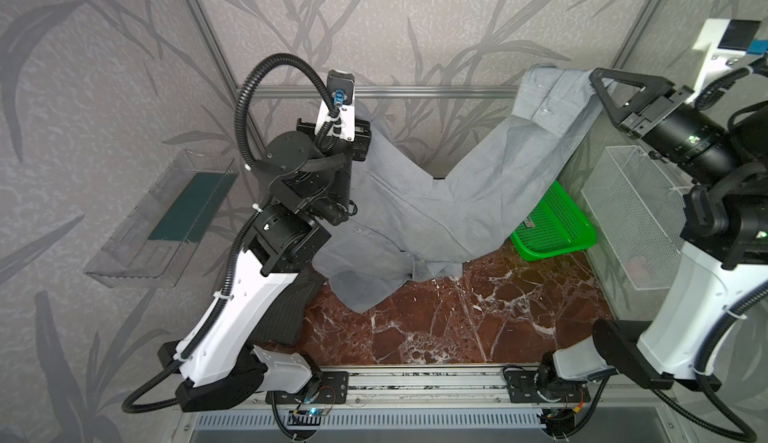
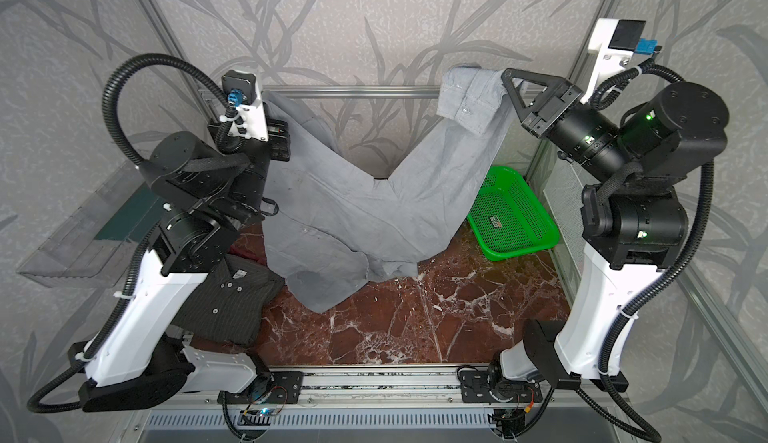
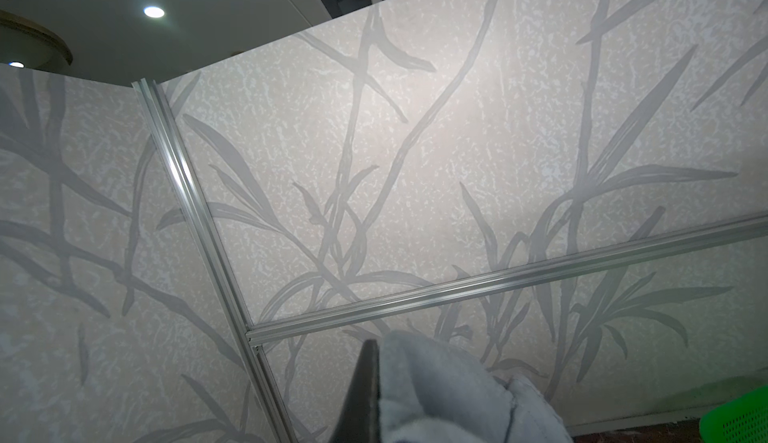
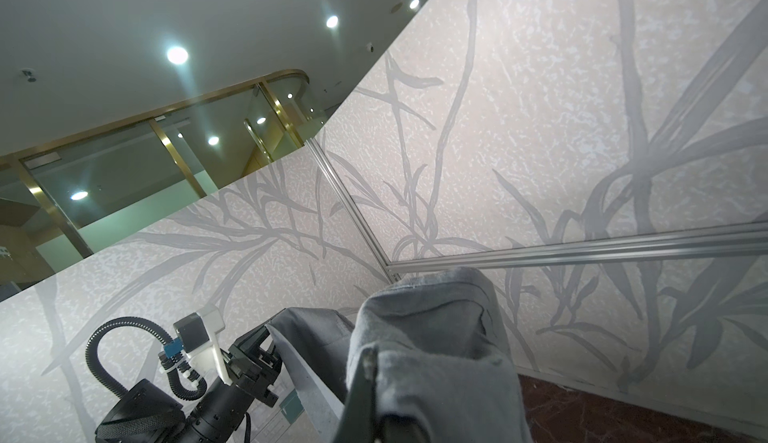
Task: Fold and stack the long sleeve shirts
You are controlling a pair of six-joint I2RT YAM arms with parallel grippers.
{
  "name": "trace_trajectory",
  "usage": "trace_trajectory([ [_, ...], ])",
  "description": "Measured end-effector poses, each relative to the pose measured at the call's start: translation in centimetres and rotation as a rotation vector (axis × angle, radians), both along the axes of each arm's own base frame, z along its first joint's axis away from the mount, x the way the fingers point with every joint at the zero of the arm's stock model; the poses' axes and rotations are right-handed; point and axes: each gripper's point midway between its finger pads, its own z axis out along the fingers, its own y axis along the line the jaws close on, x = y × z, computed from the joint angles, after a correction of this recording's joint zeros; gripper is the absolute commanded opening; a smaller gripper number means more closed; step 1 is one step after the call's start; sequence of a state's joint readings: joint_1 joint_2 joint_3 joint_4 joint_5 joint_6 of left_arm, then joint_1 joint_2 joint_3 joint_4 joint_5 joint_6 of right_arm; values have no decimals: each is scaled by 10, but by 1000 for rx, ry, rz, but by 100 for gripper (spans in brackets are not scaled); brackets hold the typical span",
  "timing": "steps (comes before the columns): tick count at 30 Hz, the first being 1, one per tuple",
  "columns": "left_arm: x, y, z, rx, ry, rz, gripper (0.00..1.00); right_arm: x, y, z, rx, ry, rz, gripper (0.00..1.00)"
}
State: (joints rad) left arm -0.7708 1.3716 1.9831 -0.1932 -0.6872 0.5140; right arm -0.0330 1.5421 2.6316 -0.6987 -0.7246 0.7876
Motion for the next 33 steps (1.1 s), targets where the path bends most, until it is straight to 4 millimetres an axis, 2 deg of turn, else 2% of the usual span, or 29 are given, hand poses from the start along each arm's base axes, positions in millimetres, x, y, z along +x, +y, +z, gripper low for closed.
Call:
trace_trajectory([
  [4,30,-30,-28,70,76,-2,0,41,10,-46,-41,156,8,0],
  [8,70,-71,-64,140,164,-24,0,90,17,-113,-111,343,-2,0],
  [11,97,-92,-90,173,216,-33,0,123,18,-172,-142,490,-18,0],
  [12,107,-99,-98,174,232,-37,0,133,18,-187,-149,527,-23,0],
  [14,128,-108,-107,149,249,-43,0,154,20,-206,-165,568,-36,0],
  [17,157,-113,-116,81,252,-47,0,189,25,-198,-181,519,-54,0],
  [19,174,-116,-117,26,241,-57,0,206,28,-178,-179,433,-66,0],
  [21,189,-121,-118,-31,225,-76,0,213,30,-158,-164,345,-76,0],
  [24,206,-130,-118,-106,191,-116,0,210,28,-142,-142,298,-85,0],
  [28,212,-153,-106,-186,118,-212,0,199,20,-120,-140,227,-116,0],
  [31,200,-165,-80,-242,40,-292,0,179,-5,-75,-94,104,-177,0],
  [33,184,-167,-55,-272,-25,-341,0,155,-35,-40,-55,11,-246,0],
])
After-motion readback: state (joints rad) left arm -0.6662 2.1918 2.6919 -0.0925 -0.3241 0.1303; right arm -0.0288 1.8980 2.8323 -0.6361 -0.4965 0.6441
